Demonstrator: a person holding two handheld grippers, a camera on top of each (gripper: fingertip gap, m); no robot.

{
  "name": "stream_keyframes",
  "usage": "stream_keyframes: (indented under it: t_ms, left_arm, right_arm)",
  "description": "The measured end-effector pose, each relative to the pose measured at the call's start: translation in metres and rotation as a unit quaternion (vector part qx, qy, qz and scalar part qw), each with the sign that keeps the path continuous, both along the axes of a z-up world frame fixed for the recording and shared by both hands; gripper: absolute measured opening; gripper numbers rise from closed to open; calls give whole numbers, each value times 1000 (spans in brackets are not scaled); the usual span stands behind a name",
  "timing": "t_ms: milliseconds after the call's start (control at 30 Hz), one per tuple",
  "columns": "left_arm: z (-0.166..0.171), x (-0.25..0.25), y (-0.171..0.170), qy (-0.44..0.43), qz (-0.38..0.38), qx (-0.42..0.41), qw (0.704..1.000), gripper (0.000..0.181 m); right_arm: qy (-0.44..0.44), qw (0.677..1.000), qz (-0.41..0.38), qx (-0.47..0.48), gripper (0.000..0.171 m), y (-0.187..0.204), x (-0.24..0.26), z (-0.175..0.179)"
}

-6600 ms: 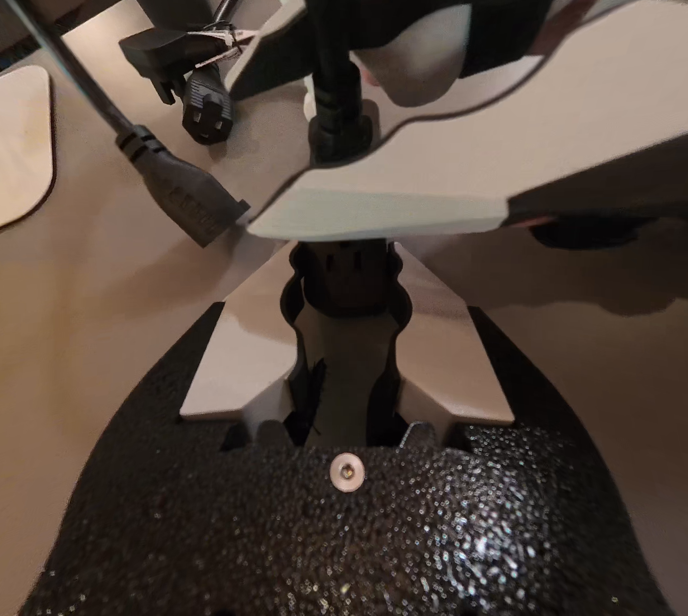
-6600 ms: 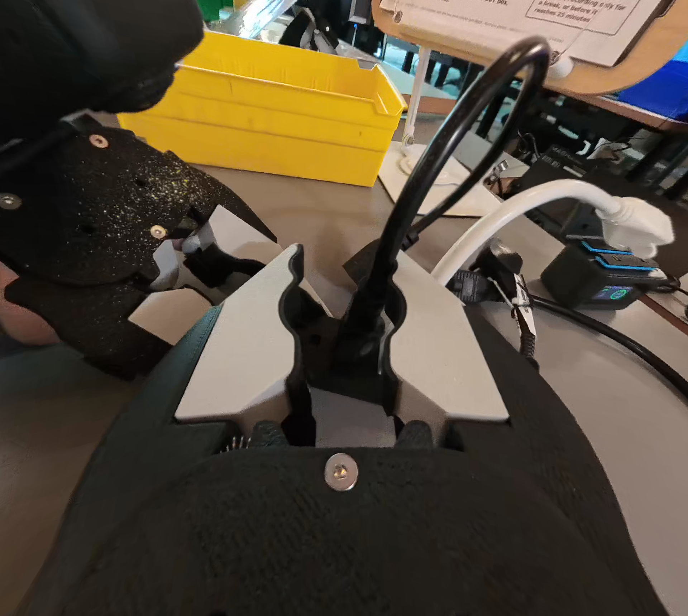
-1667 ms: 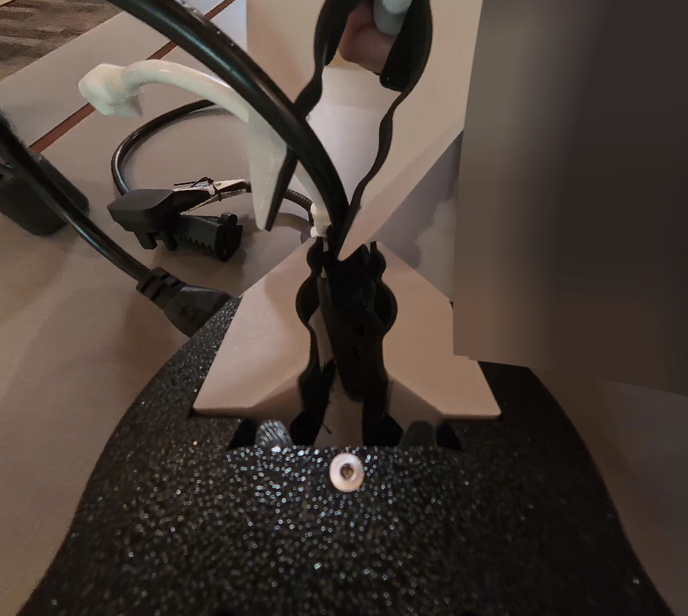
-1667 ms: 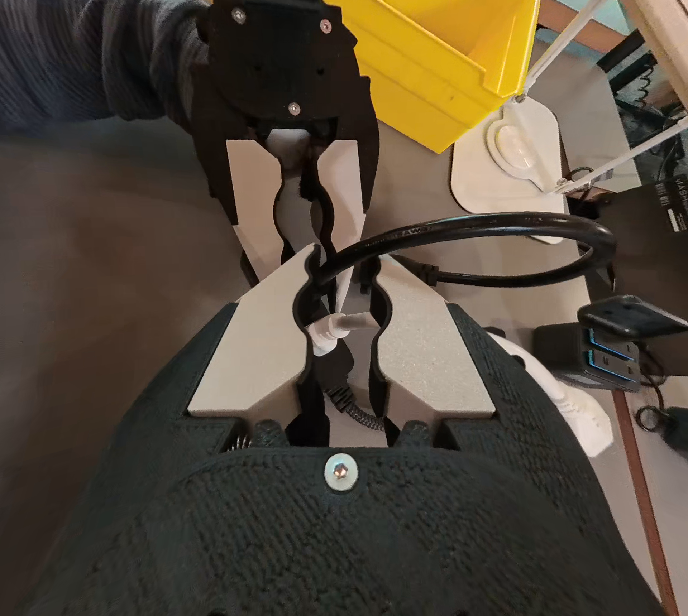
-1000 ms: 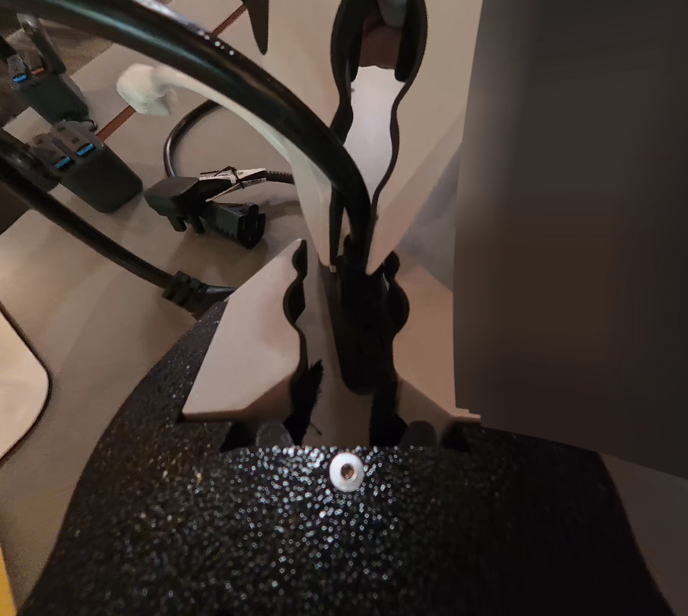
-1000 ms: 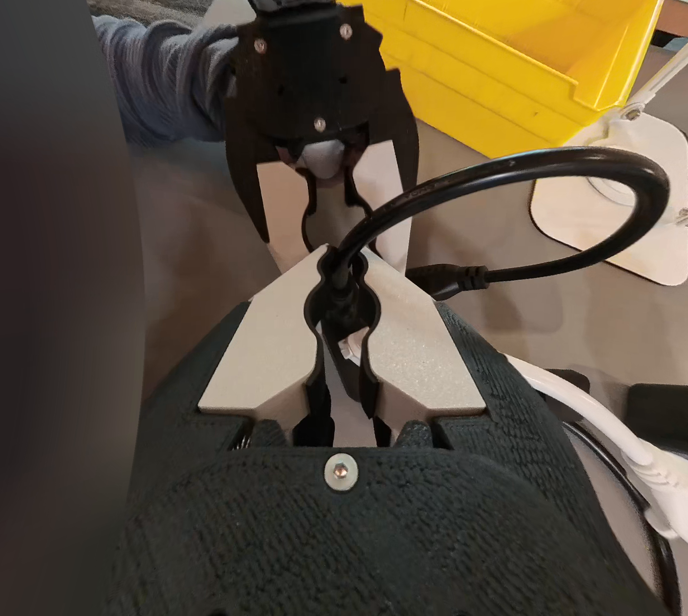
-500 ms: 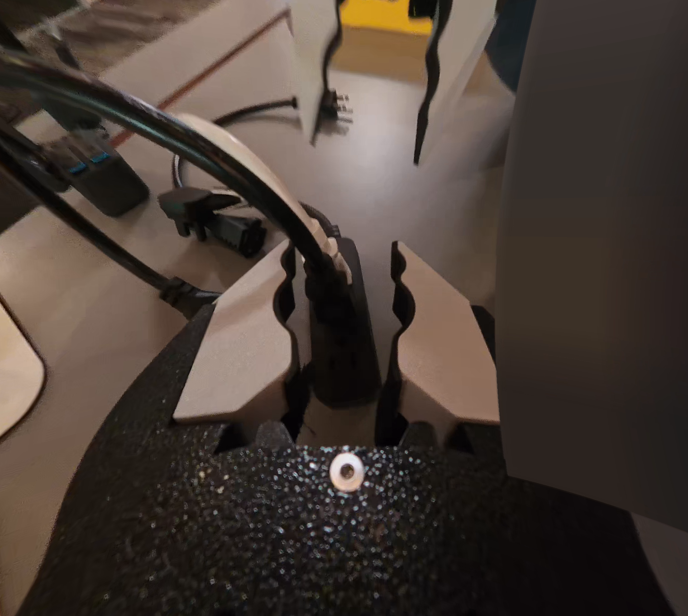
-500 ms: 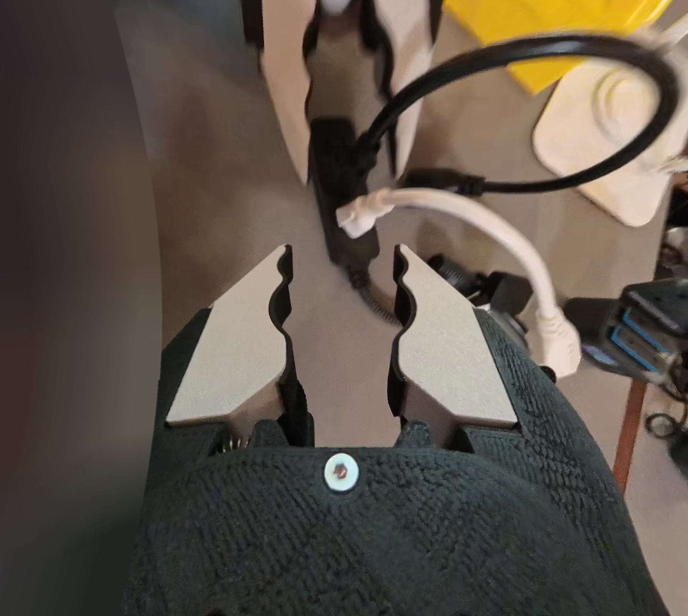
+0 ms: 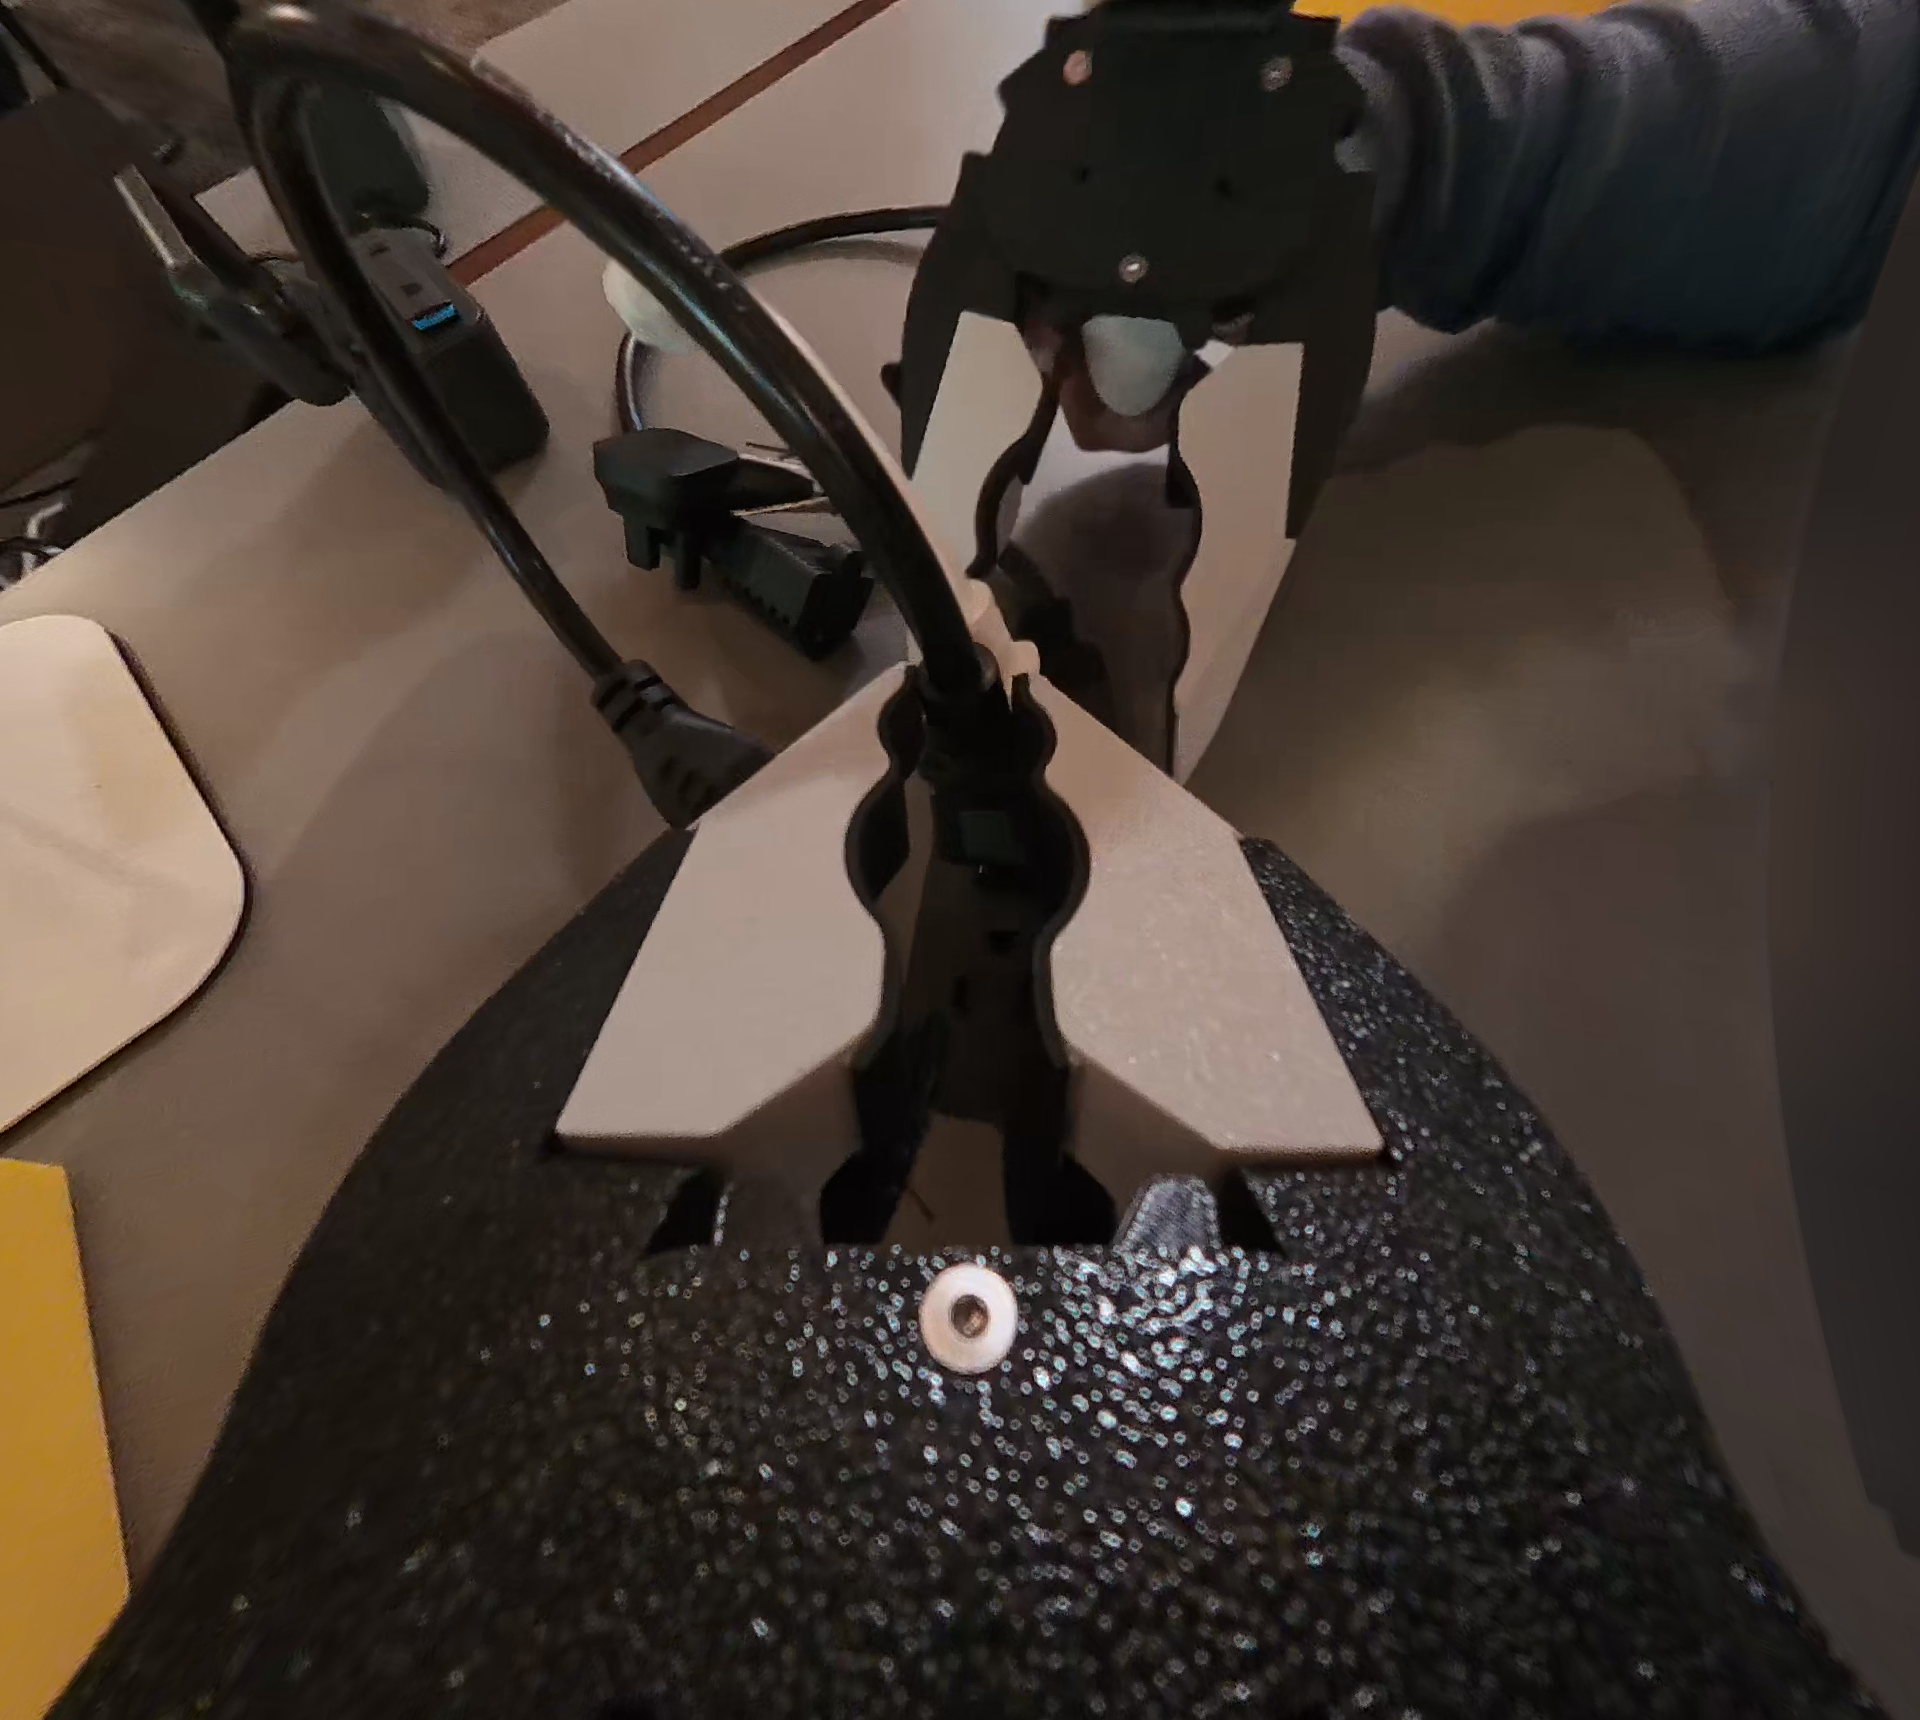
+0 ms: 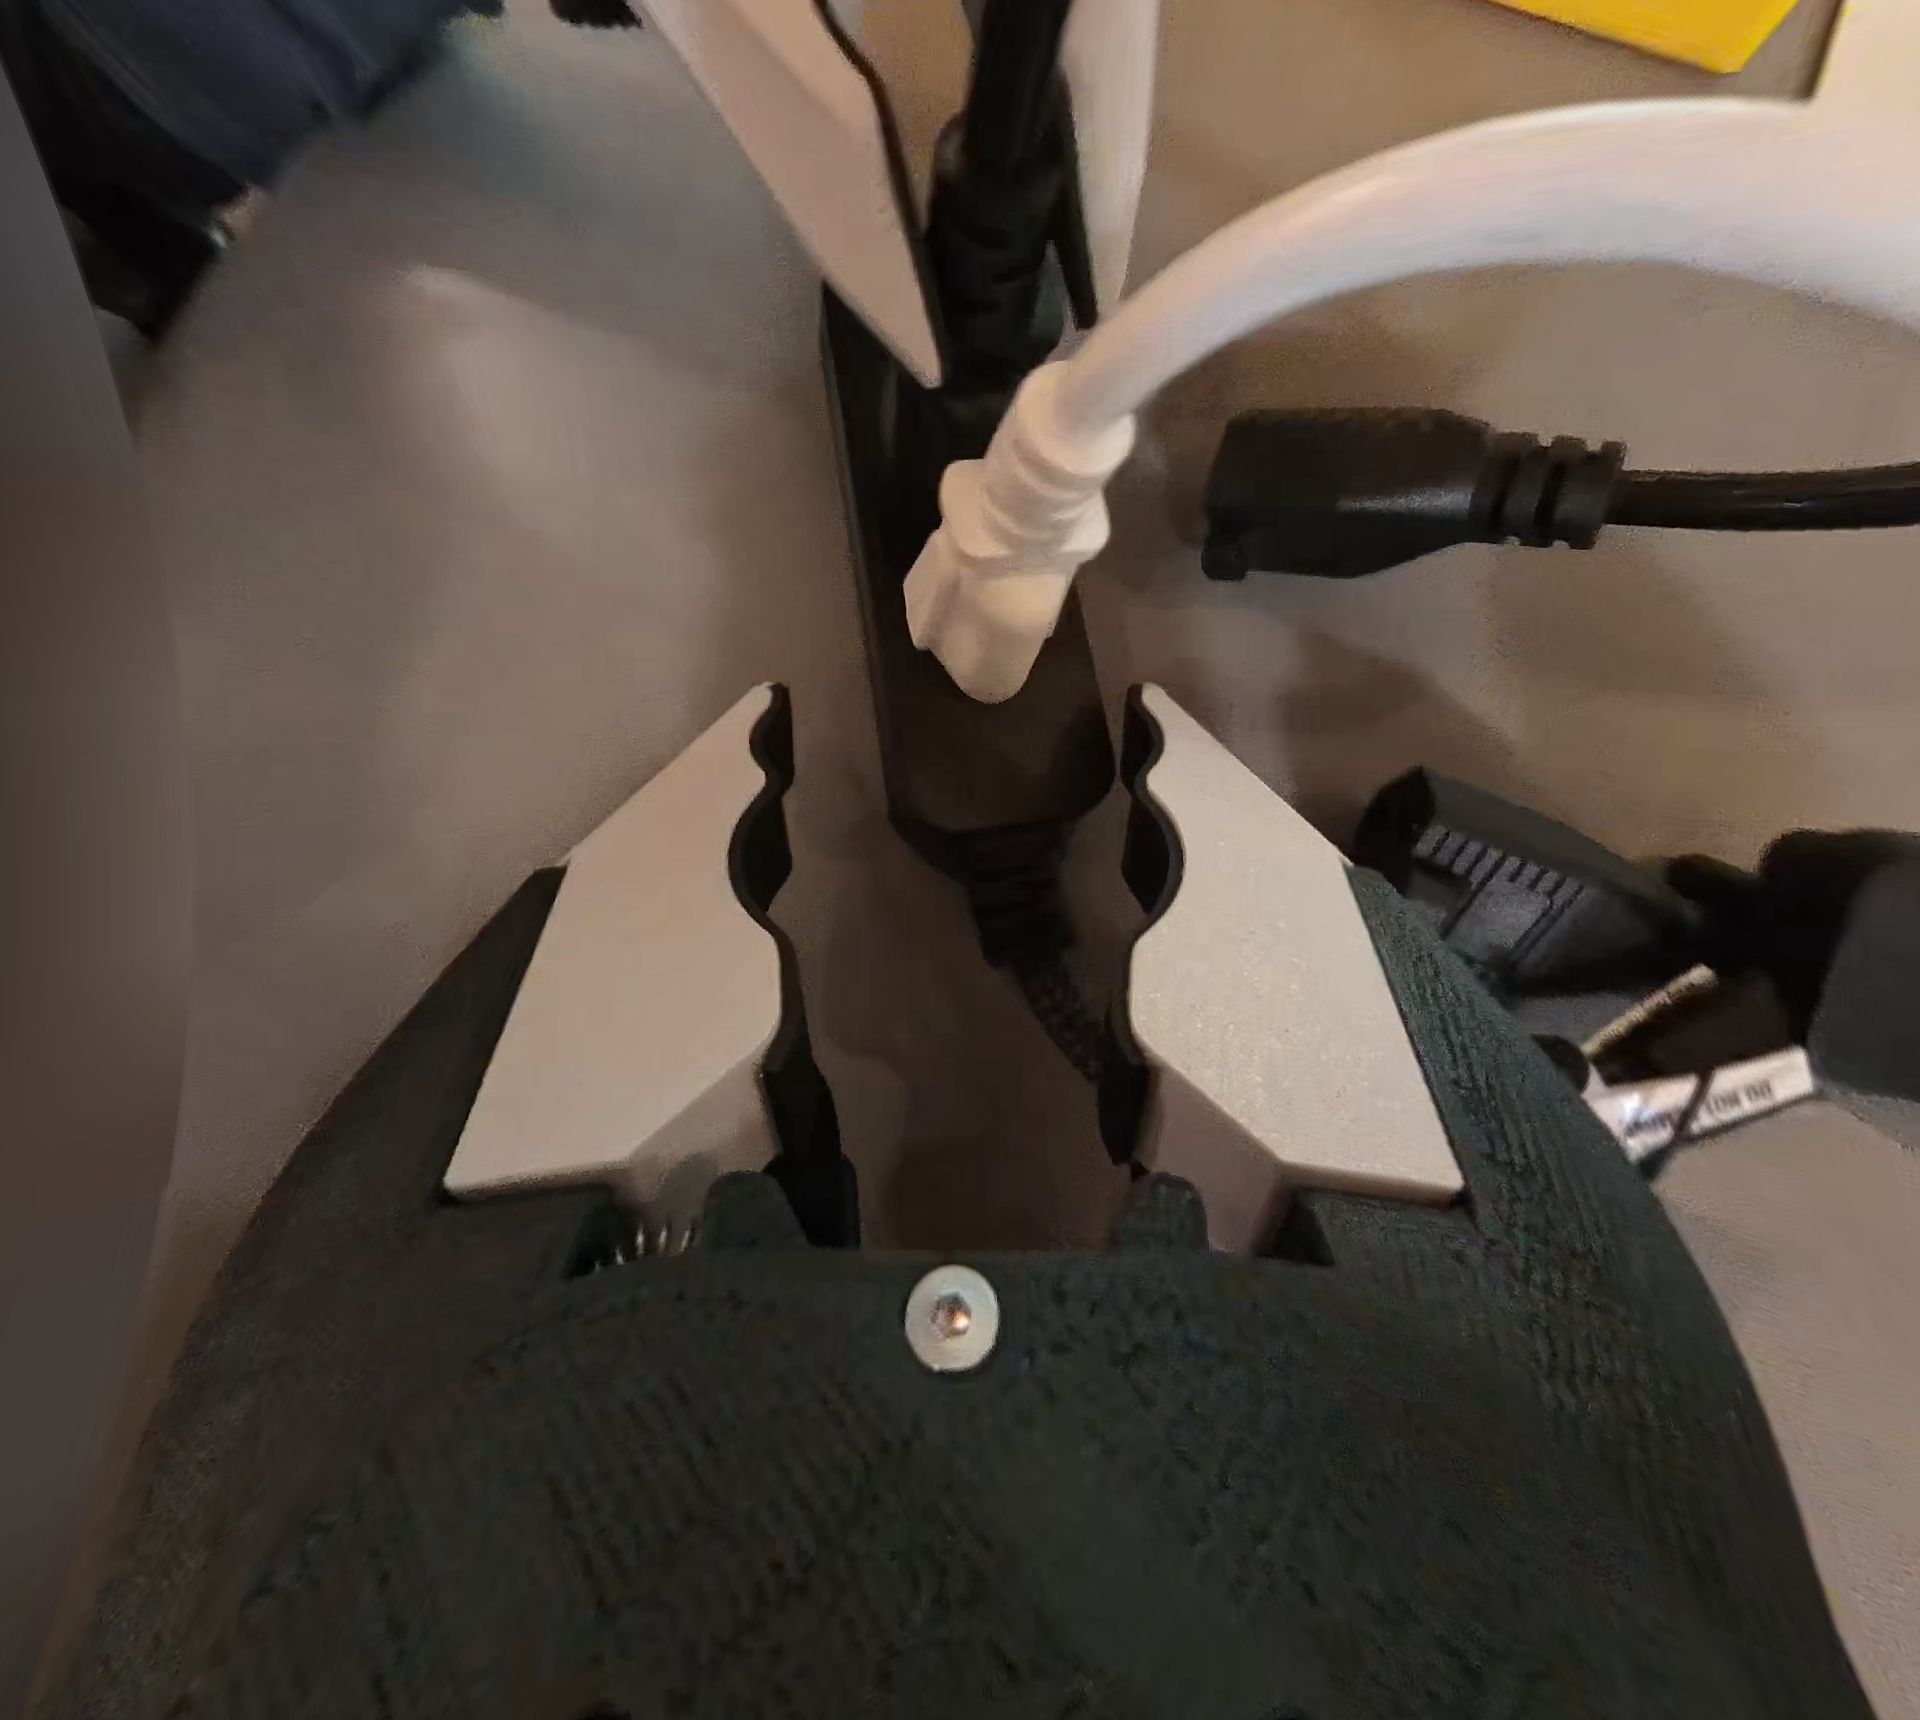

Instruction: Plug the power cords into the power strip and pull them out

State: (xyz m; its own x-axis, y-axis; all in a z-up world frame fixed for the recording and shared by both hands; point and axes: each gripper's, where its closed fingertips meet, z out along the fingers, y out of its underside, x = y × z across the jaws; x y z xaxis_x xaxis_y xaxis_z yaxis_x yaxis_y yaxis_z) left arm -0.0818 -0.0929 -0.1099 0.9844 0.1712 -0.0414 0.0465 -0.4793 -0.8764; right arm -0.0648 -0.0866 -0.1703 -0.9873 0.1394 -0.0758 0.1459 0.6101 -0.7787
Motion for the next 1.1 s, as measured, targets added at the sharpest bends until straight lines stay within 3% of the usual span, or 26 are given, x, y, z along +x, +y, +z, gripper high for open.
stream_keyframes:
  t_ms: [33, 267, 333, 433, 533, 600, 1100]
  left_arm:
    - [0, 3, -1, -4, -8, 2, 1000, 14]
    - [-10, 14, -10, 3, -44, -26, 999, 14]
    - [-10, 16, -11, 1, -51, -30, 998, 14]
    - [-10, 18, -10, 11, -55, -28, 998, 14]
    - [-13, 16, -6, 16, -50, -30, 998, 35]
    - [-15, 26, -3, 7, -82, -26, 996, 15]
    - [-13, 24, -3, -38, -85, 42, 995, 14]
  right_arm:
    - [-7, 1000, 1, -13, 61, -2, 1, 2]
    - [29, 1000, 8, 8, 59, -14, 3, -12]
    - [35, 999, -3, 11, 46, -16, 1, -13]
    - [36, 999, 0, 10, 44, -15, 2, -13]
    - [36, 999, 14, 9, 45, -16, 6, -13]
    - [37, 999, 16, 9, 45, -17, 6, -13]
    - [38, 999, 15, 9, 45, -17, 6, -13]
